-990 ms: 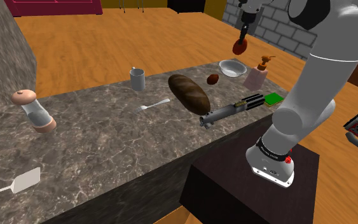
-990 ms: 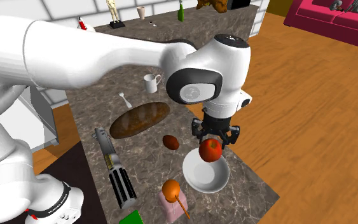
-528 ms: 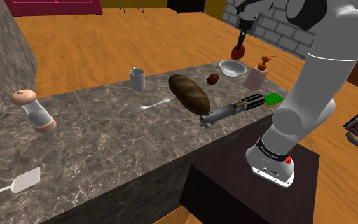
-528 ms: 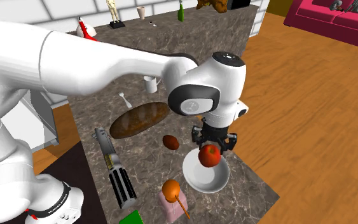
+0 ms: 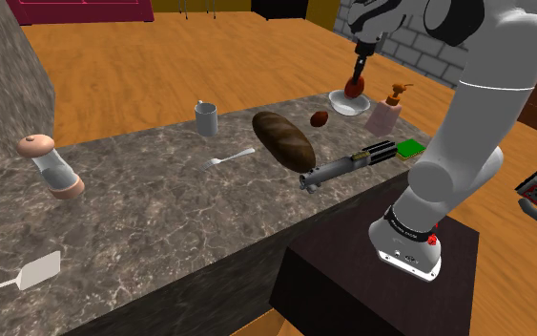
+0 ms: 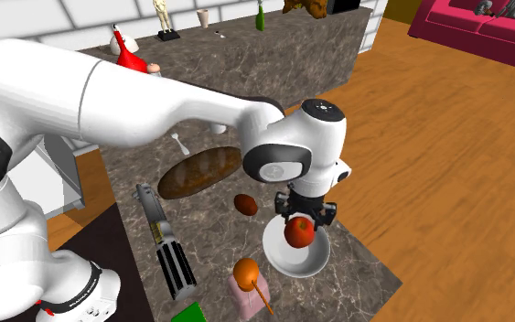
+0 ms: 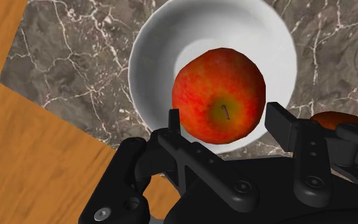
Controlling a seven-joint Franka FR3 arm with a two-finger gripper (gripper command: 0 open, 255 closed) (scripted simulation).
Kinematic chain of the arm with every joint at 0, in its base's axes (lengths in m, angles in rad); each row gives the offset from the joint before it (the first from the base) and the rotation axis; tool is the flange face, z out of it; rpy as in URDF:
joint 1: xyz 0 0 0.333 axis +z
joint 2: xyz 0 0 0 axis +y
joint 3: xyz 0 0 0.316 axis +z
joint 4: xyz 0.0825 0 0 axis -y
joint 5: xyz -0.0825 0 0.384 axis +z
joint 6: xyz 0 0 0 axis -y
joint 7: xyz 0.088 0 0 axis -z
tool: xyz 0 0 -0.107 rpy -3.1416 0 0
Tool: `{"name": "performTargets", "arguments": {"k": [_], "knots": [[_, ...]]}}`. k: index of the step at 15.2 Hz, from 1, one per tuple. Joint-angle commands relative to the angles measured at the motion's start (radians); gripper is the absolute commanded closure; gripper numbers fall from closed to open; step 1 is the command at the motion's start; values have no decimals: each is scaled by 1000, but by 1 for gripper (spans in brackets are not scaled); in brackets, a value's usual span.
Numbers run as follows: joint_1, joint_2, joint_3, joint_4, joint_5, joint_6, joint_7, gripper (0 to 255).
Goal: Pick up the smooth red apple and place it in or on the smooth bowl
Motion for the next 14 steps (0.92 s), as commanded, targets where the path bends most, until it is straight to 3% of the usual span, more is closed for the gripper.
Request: {"name": "performTargets", "arguments": {"k": [1,10,11,14], "knots": [[1,6,2,-19,3,25,0,255],[-1,14,3,-31,7,44,-2,255],[-1,14,3,-31,7,44,-2,0],[0,14,3,-31,7,44,-2,0]]}}
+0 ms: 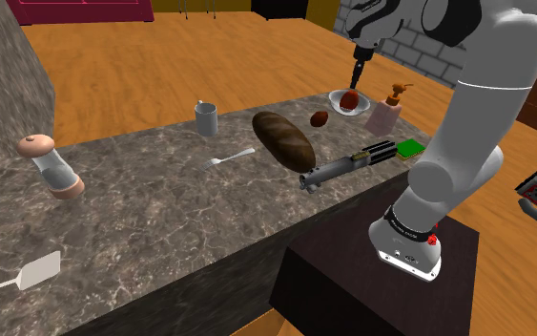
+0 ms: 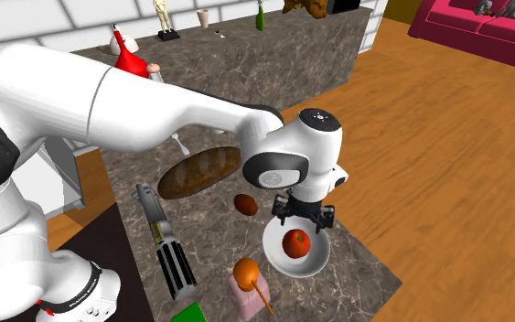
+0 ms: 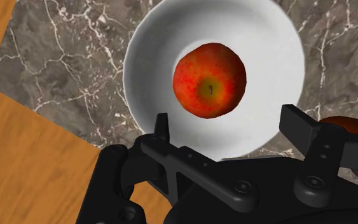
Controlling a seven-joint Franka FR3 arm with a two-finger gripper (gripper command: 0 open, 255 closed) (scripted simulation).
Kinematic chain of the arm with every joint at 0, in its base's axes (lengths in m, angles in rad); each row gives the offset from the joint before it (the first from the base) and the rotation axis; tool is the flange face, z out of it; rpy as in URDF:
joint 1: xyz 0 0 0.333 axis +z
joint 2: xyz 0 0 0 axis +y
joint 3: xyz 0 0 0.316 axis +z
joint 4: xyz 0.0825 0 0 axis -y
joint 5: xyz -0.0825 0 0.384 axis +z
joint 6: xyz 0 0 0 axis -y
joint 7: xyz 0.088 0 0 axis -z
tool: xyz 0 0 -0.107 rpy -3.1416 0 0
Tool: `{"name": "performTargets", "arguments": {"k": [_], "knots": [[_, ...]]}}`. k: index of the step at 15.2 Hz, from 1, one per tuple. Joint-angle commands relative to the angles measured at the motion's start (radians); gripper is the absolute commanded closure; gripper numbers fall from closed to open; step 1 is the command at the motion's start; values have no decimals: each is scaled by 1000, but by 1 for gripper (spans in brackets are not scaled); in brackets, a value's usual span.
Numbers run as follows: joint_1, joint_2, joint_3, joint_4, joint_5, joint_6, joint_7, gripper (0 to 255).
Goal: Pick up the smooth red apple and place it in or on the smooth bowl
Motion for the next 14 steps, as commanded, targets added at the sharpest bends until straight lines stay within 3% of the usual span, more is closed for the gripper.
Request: {"name": "performTargets", "arguments": {"k": [1,6,14], "knots": [[0,0,0,0,0,0,0,0],[9,-44,-6,74,-22,-114,15,0],[9,-44,-6,74,-22,-114,15,0]]}}
